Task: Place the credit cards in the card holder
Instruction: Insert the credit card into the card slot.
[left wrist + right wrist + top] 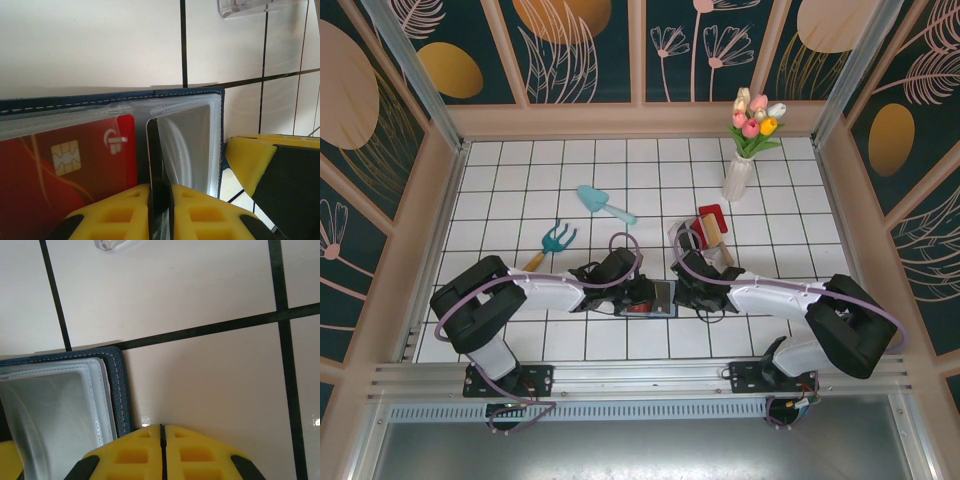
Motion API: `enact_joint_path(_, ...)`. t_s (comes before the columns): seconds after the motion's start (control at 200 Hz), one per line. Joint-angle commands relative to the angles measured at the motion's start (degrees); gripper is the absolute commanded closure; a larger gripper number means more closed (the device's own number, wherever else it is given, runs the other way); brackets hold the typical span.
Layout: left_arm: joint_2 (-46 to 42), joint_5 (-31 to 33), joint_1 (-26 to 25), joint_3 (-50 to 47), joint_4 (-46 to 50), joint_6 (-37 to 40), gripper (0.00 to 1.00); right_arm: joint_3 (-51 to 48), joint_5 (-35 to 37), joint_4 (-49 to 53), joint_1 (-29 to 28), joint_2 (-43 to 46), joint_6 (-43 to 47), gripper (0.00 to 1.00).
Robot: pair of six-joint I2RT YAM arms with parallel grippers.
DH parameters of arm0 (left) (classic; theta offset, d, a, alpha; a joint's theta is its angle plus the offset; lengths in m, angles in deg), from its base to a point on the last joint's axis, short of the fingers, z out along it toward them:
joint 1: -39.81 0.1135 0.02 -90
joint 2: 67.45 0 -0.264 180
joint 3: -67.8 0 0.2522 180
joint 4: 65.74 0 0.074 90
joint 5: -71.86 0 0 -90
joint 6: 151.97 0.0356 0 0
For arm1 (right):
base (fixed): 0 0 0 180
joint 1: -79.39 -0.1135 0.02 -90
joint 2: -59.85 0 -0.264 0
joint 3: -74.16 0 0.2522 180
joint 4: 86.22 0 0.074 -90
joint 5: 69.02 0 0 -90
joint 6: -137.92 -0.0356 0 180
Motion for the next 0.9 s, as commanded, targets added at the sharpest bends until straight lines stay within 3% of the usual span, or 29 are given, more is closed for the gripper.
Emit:
enact_joint_path(0.0,1.8,-1.6,-1.3,1.2,0.7,2.6,0.80,-0.9,-3.1,-1.8,-0.2,-1.9,-0.6,0.94)
enact_joint_path(0.365,2.1,-3.7,-1.4,3.0,0.6,5.5,0.68,-0.3,-2.1,-1.1,-0.1,-2.2,-0.5,0.94)
enact_joint_path(0.58,1.3,-5.3,-1.4,2.7,-0.8,7.1,0.66,-0.1,-1.7,-0.7,0.6,-1.8,0.0,0.94)
enact_joint_path(0.766,-3.5,4.4,-1.4,2.7,6.5,6.8,0.64,0.4,-0.4,1.2,1.8,-0.2,0.9,0.92)
enact_joint_path(0.896,-7.6,9.5,-1.4,2.9,10.7,7.2,0.57,0.8,0.5,2.6,3.5,2.4,2.4,0.86)
